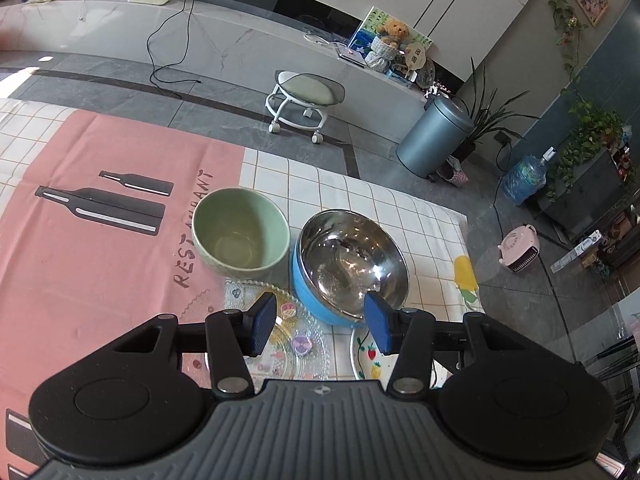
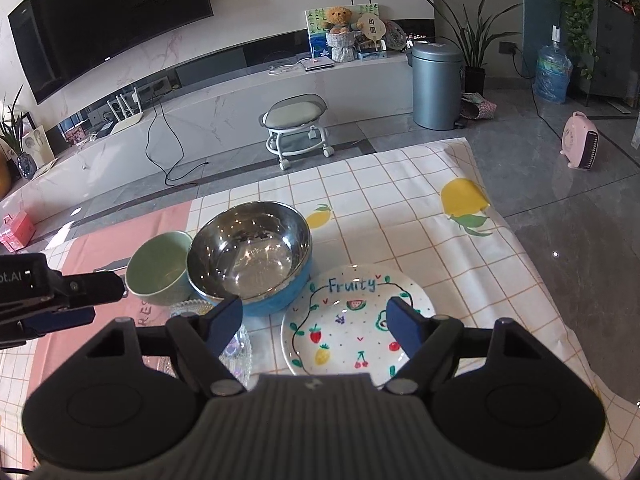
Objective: Organize plates and bowls
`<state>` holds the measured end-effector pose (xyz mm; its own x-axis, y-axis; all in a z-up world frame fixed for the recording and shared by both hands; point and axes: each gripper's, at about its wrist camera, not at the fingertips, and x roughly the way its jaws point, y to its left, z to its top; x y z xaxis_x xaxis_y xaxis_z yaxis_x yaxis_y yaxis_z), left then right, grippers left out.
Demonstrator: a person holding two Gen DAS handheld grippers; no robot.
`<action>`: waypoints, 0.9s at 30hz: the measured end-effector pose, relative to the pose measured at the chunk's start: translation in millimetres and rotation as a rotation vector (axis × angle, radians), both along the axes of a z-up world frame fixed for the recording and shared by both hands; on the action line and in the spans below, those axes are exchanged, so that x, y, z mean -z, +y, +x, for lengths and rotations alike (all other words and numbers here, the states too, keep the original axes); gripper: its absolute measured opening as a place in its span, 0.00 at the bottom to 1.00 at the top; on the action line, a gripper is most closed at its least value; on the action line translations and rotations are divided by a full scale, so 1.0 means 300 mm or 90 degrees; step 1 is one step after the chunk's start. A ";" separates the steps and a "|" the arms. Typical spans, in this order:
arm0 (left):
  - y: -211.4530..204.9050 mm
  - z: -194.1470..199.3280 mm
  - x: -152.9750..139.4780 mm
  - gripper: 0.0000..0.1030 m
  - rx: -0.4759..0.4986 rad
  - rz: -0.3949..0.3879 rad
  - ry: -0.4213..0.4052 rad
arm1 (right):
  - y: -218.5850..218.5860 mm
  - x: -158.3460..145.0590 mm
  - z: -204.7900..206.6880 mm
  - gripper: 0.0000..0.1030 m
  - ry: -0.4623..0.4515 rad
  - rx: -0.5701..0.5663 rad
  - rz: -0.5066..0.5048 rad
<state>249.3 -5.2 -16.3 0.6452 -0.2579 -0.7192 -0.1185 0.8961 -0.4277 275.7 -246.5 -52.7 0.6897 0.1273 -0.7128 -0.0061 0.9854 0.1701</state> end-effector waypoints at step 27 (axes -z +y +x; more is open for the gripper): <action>-0.072 0.237 0.233 0.27 -0.011 -0.027 0.121 | 0.044 0.202 0.309 0.23 0.093 0.008 0.056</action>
<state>320.5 -26.8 -86.3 0.5040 -0.2807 -0.8168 -0.2157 0.8748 -0.4338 368.4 -233.4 -113.3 0.5815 0.1856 -0.7921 0.0377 0.9664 0.2542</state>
